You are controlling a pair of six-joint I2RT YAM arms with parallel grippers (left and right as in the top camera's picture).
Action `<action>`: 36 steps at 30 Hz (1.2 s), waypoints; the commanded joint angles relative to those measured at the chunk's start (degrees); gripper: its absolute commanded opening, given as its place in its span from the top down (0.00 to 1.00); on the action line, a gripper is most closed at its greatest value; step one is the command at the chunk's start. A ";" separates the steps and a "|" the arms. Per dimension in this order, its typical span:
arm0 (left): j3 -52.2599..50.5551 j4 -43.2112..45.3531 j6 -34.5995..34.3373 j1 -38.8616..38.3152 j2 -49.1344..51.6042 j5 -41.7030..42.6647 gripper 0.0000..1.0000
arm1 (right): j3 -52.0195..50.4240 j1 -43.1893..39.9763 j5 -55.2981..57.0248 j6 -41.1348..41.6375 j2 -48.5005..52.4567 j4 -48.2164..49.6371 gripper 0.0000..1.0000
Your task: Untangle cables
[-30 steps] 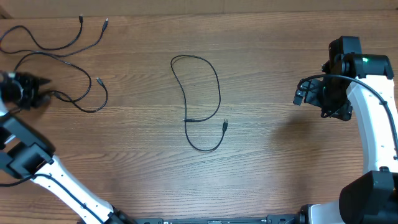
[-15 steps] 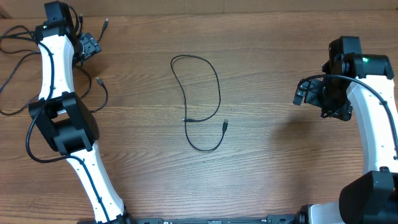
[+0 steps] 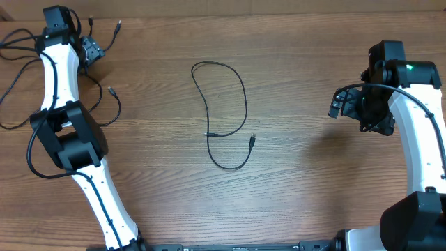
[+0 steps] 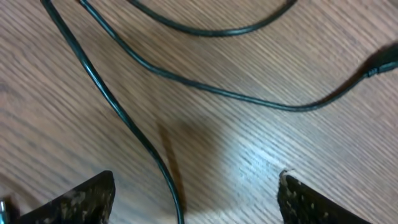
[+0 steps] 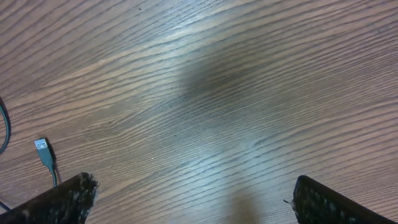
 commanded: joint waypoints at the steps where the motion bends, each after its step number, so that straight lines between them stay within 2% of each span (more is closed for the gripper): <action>1: -0.52 1.60 0.44 1.46 2.82 -0.83 0.16 | -0.13 -0.15 0.55 -0.07 0.07 0.09 0.00; 9: -0.52 3.87 1.22 2.67 7.15 0.76 0.18 | -0.13 -0.15 0.55 -0.07 0.07 0.09 0.00; 11: -0.52 4.09 1.51 2.84 7.45 0.81 0.27 | -0.13 -0.15 0.57 -0.07 0.07 0.09 0.00; 13: -0.52 4.28 1.75 2.84 7.52 0.81 0.47 | -0.13 -0.15 0.57 -0.07 0.07 0.09 0.00; 15: -0.52 3.78 1.77 2.84 7.52 0.74 0.75 | -0.13 -0.15 0.57 -0.07 0.07 0.09 0.00; 18: -0.52 2.10 1.70 2.86 7.52 0.59 0.93 | -0.13 -0.15 0.57 -0.07 0.07 0.09 0.00; 19: -0.50 1.27 1.62 2.95 7.50 0.61 0.96 | -0.13 -0.15 0.57 -0.07 0.07 0.09 0.00; 22: -0.46 -2.29 0.04 2.95 6.97 0.55 0.96 | -0.13 -0.15 0.57 -0.07 0.07 0.09 0.00; 26: -0.44 -8.31 -7.04 2.97 5.35 -2.40 0.96 | -0.13 -0.15 0.57 -0.07 0.07 0.09 0.00; 30: -0.35 -12.26 -9.84 2.97 3.39 -2.73 0.96 | -0.13 -0.15 0.57 -0.07 0.07 0.09 0.00; 36: -0.35 -21.35 -19.82 3.13 -0.44 -2.93 0.96 | -0.13 -0.15 0.57 -0.07 0.07 0.09 0.00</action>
